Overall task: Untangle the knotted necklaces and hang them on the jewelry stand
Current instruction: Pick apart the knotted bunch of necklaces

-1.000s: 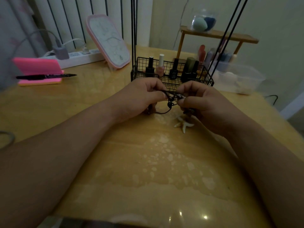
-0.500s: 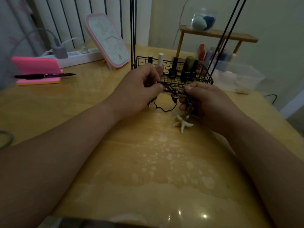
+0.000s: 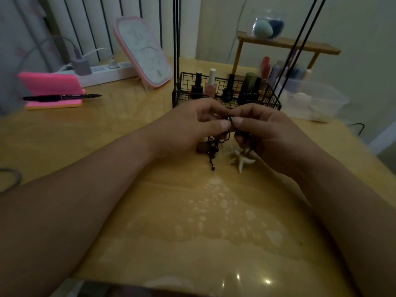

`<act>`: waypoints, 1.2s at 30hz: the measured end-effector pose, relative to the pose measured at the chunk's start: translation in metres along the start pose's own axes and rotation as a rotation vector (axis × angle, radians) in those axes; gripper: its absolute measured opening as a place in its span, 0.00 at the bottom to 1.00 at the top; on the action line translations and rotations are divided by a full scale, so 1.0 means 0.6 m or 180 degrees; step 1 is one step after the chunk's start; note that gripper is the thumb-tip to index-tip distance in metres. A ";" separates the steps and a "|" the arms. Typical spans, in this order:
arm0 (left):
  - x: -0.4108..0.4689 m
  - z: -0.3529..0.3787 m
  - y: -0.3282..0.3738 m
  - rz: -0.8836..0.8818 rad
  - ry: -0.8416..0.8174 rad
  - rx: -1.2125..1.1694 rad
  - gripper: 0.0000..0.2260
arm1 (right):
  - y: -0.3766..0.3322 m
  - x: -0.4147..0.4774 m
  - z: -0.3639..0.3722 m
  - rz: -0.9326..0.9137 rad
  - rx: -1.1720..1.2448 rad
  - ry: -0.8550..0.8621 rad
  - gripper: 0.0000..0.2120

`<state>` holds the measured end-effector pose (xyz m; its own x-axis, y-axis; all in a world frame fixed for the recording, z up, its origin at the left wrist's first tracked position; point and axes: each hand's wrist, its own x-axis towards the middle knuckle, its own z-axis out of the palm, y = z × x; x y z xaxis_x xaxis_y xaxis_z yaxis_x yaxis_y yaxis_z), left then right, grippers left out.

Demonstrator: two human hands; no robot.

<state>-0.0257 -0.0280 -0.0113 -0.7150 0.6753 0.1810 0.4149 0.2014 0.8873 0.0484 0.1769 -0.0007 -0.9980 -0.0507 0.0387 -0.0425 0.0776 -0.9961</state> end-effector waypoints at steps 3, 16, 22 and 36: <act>-0.001 0.002 0.001 -0.0011 0.0057 0.0047 0.08 | 0.002 0.000 0.000 -0.0040 -0.0095 -0.0010 0.10; 0.007 -0.012 -0.004 -0.0290 0.0298 -0.1202 0.06 | 0.001 0.007 -0.012 0.0303 -0.0195 -0.0148 0.19; -0.003 -0.006 0.006 -0.0306 0.0123 -0.0314 0.13 | 0.000 0.010 -0.015 0.0037 0.0484 0.0026 0.21; 0.004 -0.009 0.006 -0.0434 0.0416 -0.0830 0.08 | 0.005 0.009 -0.023 0.0213 0.0087 -0.0039 0.13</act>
<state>-0.0288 -0.0297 -0.0057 -0.8273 0.5543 0.0910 0.1643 0.0838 0.9829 0.0423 0.1907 -0.0025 -0.9979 -0.0586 -0.0290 0.0259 0.0540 -0.9982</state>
